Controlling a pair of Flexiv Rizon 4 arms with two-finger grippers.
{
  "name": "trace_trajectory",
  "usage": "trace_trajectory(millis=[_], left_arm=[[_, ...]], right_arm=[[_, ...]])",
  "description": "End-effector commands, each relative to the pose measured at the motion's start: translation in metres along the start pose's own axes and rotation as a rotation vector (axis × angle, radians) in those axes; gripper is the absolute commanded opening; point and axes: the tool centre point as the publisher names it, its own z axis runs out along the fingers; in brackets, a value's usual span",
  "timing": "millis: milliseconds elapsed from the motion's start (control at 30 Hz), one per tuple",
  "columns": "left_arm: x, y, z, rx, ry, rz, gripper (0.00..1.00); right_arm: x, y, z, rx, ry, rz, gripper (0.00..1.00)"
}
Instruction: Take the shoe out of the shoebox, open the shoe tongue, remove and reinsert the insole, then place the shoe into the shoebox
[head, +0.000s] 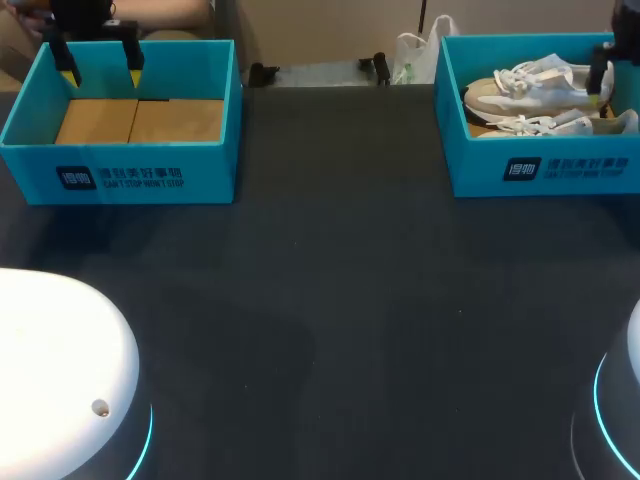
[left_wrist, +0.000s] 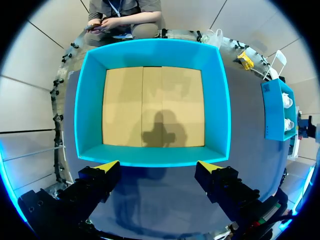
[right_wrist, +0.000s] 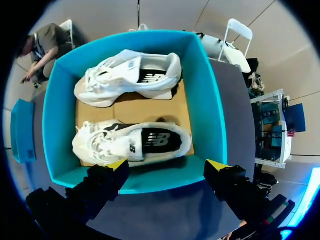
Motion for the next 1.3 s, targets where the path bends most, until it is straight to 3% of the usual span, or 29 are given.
trace_trajectory(millis=[33,267,333,433,533,600,733,1300], left_arm=[[0.000,0.000,-0.001,-0.001,-0.001,0.000,1.00],[0.000,0.000,-0.001,-0.001,-0.001,0.000,1.00],[0.000,0.000,-0.001,-0.001,-0.001,0.000,1.00],[0.000,0.000,-0.001,-0.001,-0.001,0.000,1.00],[0.000,0.000,-0.001,-0.001,-0.001,0.000,1.00],[0.000,0.000,-0.001,-0.001,-0.001,0.000,1.00],[0.000,0.000,-0.001,-0.001,-0.001,0.000,1.00],[0.000,0.000,-0.001,-0.001,-0.001,0.000,1.00]], right_arm=[[-0.009,0.007,0.011,-0.001,0.007,0.009,1.00],[-0.020,0.012,0.027,0.001,-0.015,0.032,1.00],[-0.020,0.013,0.032,0.006,-0.019,0.032,0.82],[-0.021,0.014,0.040,0.013,-0.025,0.028,0.78],[-0.024,0.016,0.049,0.028,-0.030,0.027,0.59],[-0.025,0.016,0.053,0.037,-0.033,0.025,0.60],[-0.026,0.016,0.063,0.051,-0.038,0.015,0.49],[-0.033,0.021,0.104,0.091,-0.025,0.021,0.50]])
